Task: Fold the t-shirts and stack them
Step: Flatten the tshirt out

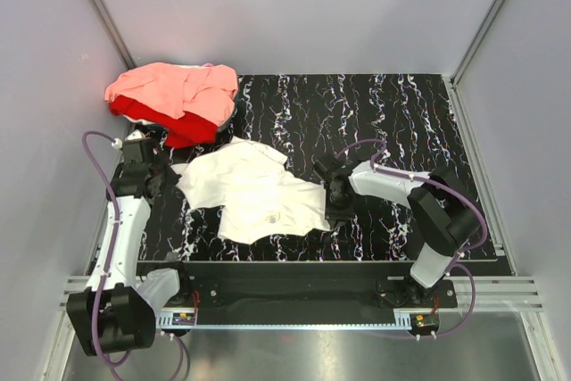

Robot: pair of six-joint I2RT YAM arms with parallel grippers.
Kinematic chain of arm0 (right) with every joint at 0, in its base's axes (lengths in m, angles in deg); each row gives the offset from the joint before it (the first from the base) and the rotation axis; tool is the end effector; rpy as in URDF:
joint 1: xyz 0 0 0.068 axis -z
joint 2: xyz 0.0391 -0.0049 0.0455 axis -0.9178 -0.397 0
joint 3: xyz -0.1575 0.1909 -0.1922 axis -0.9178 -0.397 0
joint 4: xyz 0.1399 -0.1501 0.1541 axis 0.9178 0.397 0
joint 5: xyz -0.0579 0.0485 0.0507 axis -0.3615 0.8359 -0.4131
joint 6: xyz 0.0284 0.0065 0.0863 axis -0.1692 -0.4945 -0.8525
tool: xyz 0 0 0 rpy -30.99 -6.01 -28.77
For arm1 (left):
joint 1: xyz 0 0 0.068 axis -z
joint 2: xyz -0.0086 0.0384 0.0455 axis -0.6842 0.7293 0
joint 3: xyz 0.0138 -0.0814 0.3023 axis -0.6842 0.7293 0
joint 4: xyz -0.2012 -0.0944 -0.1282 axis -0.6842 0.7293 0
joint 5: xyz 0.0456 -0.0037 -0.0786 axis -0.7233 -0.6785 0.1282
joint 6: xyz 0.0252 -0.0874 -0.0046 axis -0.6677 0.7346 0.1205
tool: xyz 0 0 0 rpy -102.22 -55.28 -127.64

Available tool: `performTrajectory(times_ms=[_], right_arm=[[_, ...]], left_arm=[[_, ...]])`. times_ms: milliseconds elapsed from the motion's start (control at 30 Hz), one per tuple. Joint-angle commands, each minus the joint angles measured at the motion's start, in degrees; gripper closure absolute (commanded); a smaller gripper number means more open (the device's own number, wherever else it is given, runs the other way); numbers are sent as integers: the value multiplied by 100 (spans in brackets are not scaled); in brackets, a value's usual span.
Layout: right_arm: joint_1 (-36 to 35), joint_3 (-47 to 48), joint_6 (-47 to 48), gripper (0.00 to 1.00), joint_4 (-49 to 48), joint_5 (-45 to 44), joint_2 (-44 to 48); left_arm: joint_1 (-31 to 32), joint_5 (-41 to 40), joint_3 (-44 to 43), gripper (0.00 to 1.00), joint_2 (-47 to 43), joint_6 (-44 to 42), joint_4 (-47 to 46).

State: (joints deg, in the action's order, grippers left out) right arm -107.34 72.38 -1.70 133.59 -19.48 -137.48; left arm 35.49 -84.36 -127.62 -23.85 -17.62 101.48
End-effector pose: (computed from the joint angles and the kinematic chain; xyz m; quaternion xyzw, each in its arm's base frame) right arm 0.2278 0.1983 0.1505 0.0138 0.9986 0.0402 0.0309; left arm 0.2062 0.0297 0.2688 -0.3114 0.8780 -0.0623 0.3582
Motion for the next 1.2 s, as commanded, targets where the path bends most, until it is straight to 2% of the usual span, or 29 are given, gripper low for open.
performTrajectory(times_ms=[0, 67, 167, 267, 300, 367, 400, 600, 667, 767, 867, 900, 967, 1067, 1167], right_arm=[[30, 77, 176, 100, -73, -339, 410], [170, 270, 246, 100, 338, -523, 745], [495, 1060, 413, 100, 1164, -839, 1474], [837, 2281, 693, 100, 1954, -1042, 2028], [1091, 2989, 773, 100, 2141, -1077, 2186], [1356, 3774, 984, 100, 2727, -1200, 2267], [1505, 4613, 1055, 100, 2923, -1252, 2267], [1603, 8130, 1293, 100, 4277, -1885, 1977], [1603, 8610, 1205, 100, 4357, -2018, 2099], [1603, 8333, 1222, 100, 3720, -2000, 2853], [1603, 7341, 1520, 100, 2629, -2368, 4013], [1603, 6772, 1669, 100, 2286, -2648, 4651], [1586, 6268, 2109, 100, 1459, -2930, 5191], [1594, 6317, 2610, 100, 974, -3353, 5737], [1586, 6493, 3032, 100, 640, -3511, 5835]], left_arm=[[-32, 336, -559, 100, -437, -237, 146], [-32, 328, -911, 100, -631, -430, 375], [-32, 258, -1746, 100, -930, -615, 814], [-32, 354, -2695, 100, -1001, -633, 1280], [-32, 406, -3124, 100, -1019, -624, 1429], [-32, 652, -3522, 100, -1062, -607, 1475], [-40, 749, -3898, 100, -1124, -598, 1405], [-32, 996, -5060, 100, -1431, -519, 1018], [-32, 952, -5395, 100, -1554, -466, 860], [-32, 847, -5501, 100, -1958, -361, 404], [-32, 943, -5554, 100, -2284, -395, 78], [-32, 952, -5545, 100, -2424, -413, -10], [-32, 908, -5554, 100, -2582, -422, -54], [-32, 838, -5528, 100, -2714, -422, -116], [-32, 899, -5396, 100, -2873, -387, -326]])
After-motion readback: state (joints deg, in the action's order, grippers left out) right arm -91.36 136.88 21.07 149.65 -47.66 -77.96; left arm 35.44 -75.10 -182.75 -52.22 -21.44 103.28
